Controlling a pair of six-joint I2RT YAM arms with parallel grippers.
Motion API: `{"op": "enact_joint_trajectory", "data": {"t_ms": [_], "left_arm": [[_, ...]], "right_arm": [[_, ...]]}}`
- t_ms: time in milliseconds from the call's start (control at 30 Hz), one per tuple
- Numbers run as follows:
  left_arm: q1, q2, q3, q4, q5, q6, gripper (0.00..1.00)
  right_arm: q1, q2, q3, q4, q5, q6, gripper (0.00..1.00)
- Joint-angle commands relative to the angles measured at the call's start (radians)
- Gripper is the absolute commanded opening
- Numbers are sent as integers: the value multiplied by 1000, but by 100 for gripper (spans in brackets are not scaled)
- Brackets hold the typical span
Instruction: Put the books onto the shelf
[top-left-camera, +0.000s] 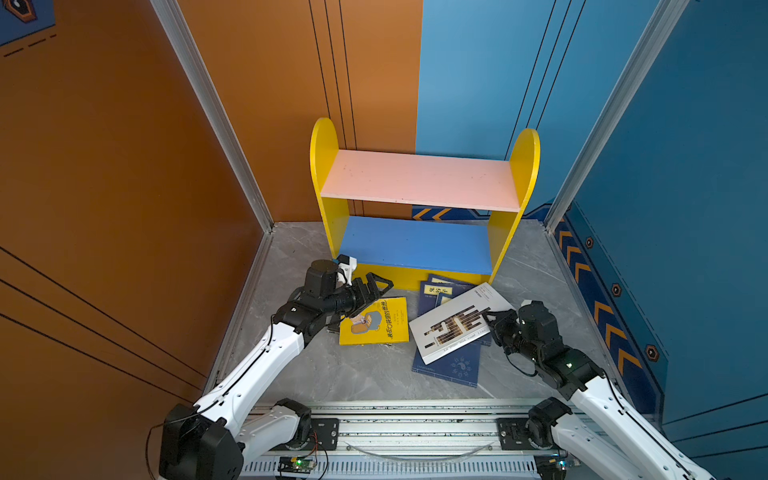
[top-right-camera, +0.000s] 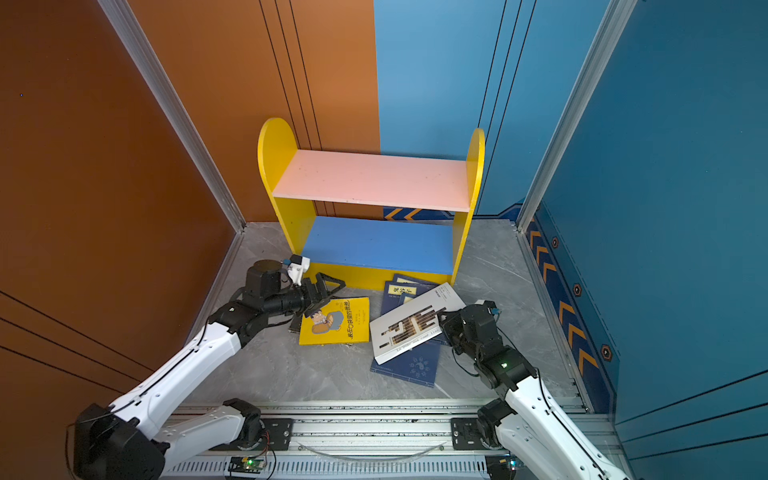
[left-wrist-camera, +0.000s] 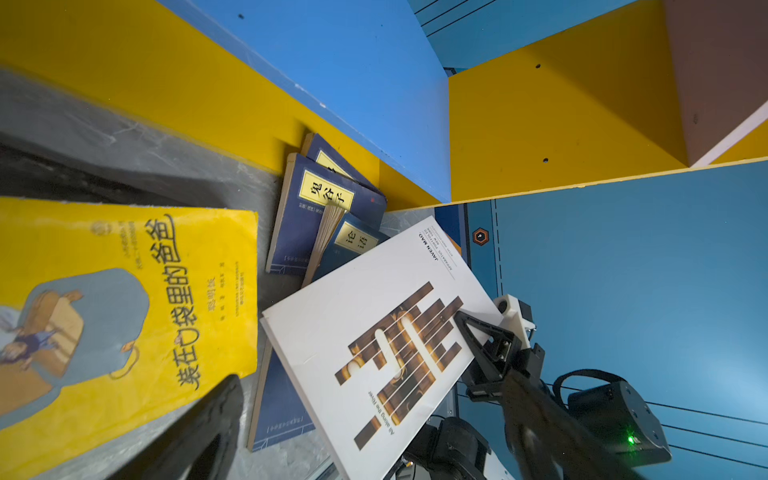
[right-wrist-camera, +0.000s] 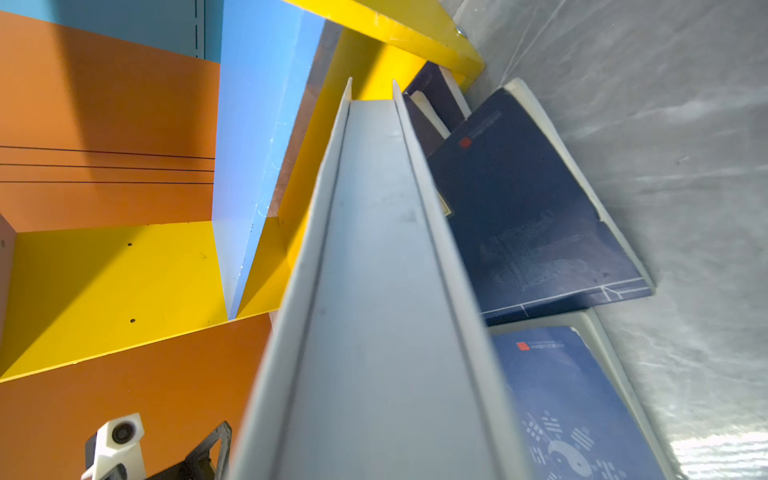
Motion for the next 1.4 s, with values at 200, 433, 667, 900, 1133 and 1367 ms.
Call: {"op": "enact_joint_trajectory", "data": {"t_ms": [200,433,667,900,1133,1367], "left_arm": [[53,-157,-108,-88,-34,-103,98],[113,-181,-120,-64,63,-217,98],[116,-172,-100,134,148,-440,98],[125,-166,19,121,156,-438,98],[169,-176,98,196,147,-453,98],[217,-176,223,177,147,-428,98]], "right_arm": [[7,87,162,-16,21,-38,5],[14,159,332,19,-50,-37,4],[16,241,514,83,-127,-20,4],[5,319,678,216,-322,23,5],[-2,375,823,284,-383,41,5],[9,440,912,399,-396,116,5]]}}
